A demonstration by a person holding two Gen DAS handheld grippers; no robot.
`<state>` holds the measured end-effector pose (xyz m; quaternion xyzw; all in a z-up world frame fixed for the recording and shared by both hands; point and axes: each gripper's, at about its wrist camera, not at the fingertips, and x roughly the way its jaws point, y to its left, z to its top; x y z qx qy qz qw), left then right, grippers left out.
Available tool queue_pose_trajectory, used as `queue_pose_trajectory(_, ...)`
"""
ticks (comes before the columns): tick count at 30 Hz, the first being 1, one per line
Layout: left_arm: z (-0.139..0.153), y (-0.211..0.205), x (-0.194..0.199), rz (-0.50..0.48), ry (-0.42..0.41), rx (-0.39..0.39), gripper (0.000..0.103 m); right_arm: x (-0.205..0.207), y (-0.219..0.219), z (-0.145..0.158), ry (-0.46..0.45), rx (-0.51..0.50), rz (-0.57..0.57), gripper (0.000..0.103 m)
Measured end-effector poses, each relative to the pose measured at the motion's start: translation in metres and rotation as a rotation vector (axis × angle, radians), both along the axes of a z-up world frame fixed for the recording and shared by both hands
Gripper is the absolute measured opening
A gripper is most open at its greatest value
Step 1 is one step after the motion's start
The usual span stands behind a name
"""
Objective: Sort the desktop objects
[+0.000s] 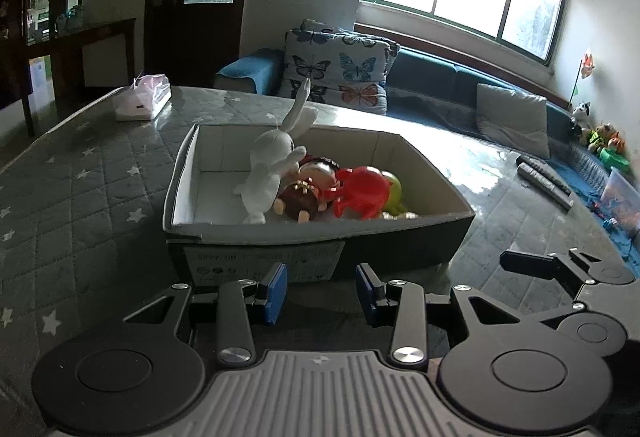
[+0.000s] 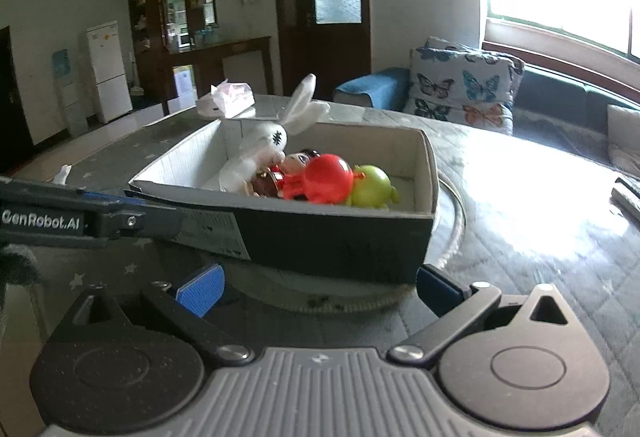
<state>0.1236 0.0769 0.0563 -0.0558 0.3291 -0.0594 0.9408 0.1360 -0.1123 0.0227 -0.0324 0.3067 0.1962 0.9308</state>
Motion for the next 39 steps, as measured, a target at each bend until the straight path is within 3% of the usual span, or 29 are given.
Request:
queue_pose_trajectory(13,-0.014,-0.008,-0.022,0.039,0.054,0.000,0.040,-0.021,-0.007,-0.014,0.037,-0.009,-0.052,0.103)
queue_pose_trajectory(28,-0.027,-0.019,-0.040,0.080,0.082,0.096,0.040,-0.037,-0.010,-0.028,0.067,-0.018,-0.076,0.103)
queue_pose_trajectory(39,-0.031,-0.021,-0.043,0.098,0.096,0.125,0.040,-0.043,-0.010,-0.031,0.069,-0.032,-0.070,0.103)
